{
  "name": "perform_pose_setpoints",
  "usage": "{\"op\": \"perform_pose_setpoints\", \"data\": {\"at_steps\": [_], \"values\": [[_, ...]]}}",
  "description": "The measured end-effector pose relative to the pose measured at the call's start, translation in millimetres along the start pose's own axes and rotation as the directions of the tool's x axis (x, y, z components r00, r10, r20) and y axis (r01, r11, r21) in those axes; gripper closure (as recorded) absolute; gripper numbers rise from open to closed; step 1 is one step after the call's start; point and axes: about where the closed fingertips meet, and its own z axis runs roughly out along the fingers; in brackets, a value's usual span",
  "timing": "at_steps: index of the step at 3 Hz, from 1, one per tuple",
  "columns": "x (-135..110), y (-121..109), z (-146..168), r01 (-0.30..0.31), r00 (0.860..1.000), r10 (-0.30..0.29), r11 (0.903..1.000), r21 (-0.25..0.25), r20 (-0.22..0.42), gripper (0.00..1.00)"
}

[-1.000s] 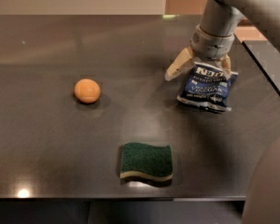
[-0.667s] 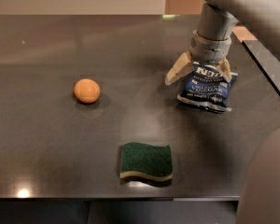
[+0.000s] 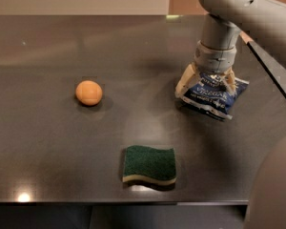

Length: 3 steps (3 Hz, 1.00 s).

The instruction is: Pick blue chip bag

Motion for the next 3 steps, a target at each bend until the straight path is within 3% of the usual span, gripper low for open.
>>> {"op": "perform_pose_setpoints", "data": {"at_steps": [3], "values": [[-0.6, -1.1, -25.1, 0.021, 0.998, -0.024, 0.9988, 0.044, 0.059, 0.87]]}}
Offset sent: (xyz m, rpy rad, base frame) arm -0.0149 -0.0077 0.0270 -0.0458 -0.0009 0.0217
